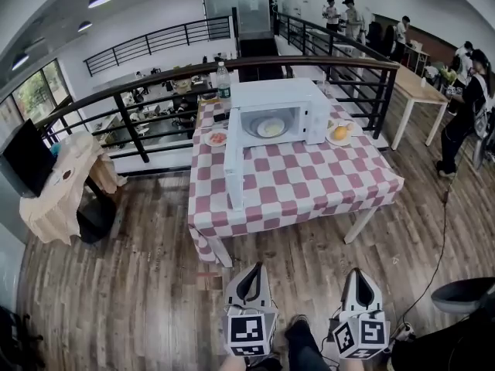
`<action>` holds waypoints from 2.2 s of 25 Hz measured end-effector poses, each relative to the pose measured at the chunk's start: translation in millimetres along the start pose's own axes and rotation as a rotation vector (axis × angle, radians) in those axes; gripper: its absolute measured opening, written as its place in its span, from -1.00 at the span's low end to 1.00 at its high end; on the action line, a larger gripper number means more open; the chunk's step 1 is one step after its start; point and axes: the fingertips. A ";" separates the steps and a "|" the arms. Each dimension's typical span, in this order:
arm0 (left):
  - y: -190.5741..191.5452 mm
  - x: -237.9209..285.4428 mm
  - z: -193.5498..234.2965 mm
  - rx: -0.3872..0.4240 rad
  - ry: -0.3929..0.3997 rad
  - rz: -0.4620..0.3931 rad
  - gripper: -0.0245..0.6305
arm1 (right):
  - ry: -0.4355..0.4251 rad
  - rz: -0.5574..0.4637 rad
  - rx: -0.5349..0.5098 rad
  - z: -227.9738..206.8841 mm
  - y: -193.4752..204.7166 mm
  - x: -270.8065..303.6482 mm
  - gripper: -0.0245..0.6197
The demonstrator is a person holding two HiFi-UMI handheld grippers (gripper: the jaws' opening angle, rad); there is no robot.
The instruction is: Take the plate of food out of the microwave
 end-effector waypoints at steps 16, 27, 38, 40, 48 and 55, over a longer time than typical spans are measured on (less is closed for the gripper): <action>-13.4 146.0 -12.5 0.016 -0.106 -0.023 -0.87 | -0.116 -0.018 0.028 -62.1 -20.2 157.3 -0.95; -11.5 202.3 -27.8 0.027 -0.151 -0.028 -0.87 | -0.164 -0.008 0.060 -94.4 -14.6 215.6 -0.95; 4.4 220.2 -28.1 0.031 -0.166 0.022 -0.87 | -0.178 0.026 0.087 -102.8 0.2 233.7 -0.95; 7.5 228.3 -26.1 0.029 -0.165 0.026 -0.87 | -0.178 0.032 0.089 -103.5 3.8 241.5 -0.95; 15.1 280.2 -10.4 0.023 -0.151 0.024 -0.87 | -0.174 0.034 0.079 -105.0 9.8 291.9 -0.95; 18.8 342.9 16.4 0.006 -0.141 0.021 -0.87 | -0.174 0.041 0.080 -95.4 18.1 359.6 -0.95</action>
Point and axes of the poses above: the fingertips, and each gripper's own axes: x forward along the fingers, z to its left, y out of its underside, and after that the axes turned 10 degrees about -z, right-handed
